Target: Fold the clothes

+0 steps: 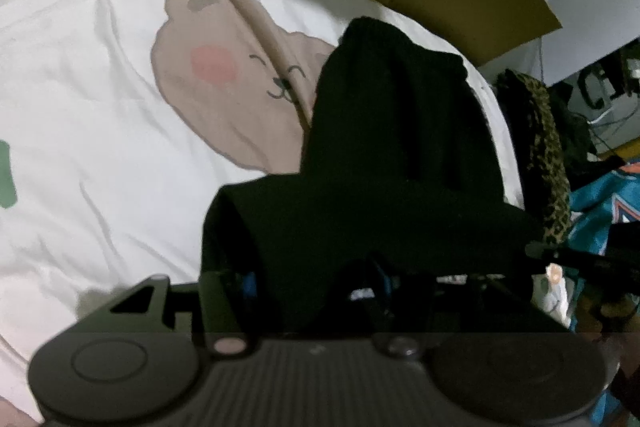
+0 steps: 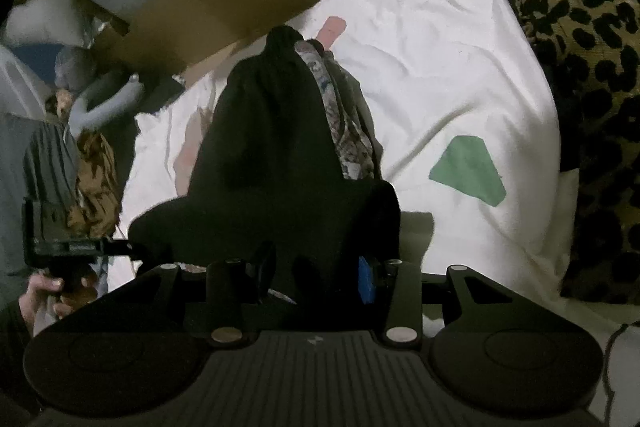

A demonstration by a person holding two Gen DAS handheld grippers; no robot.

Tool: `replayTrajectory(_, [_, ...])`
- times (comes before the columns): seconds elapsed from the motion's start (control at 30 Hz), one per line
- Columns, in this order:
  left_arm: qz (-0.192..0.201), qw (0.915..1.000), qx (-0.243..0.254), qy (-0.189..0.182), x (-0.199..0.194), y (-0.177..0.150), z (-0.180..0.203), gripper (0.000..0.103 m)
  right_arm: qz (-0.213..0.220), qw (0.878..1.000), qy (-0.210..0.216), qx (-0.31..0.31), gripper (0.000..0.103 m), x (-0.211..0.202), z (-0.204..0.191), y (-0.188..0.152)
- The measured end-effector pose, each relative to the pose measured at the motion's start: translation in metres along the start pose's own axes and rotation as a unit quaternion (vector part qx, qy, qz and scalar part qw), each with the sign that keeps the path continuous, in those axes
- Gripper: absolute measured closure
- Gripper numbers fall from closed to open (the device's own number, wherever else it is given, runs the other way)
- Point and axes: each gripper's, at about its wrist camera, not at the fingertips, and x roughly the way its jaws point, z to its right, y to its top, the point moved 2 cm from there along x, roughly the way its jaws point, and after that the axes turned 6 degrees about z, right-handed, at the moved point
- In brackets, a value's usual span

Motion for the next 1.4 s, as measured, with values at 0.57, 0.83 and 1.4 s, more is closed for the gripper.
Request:
replayTrajectory(0.57, [0.058, 0.9971, -0.007, -0.048, -0.018, 0.022, 0.01, 0.047, 0.002, 0.998, 0.067, 0.004, 0.055, 0.005, -0.008, 0.01])
replayTrajectory(0.83, [0.09, 0.9948, 0.021, -0.043, -0.018, 0.042, 0.024, 0.047, 0.035, 0.996, 0.082, -0.006, 0.033, 0.005, -0.009, 0.032])
replayTrajectory(1.4, [0.122, 0.9921, 0.003, -0.031, -0.023, 0.051, 0.014, 0.047, 0.053, 0.996, 0.057, -0.041, 0.027, 0.009, -0.017, 0.044])
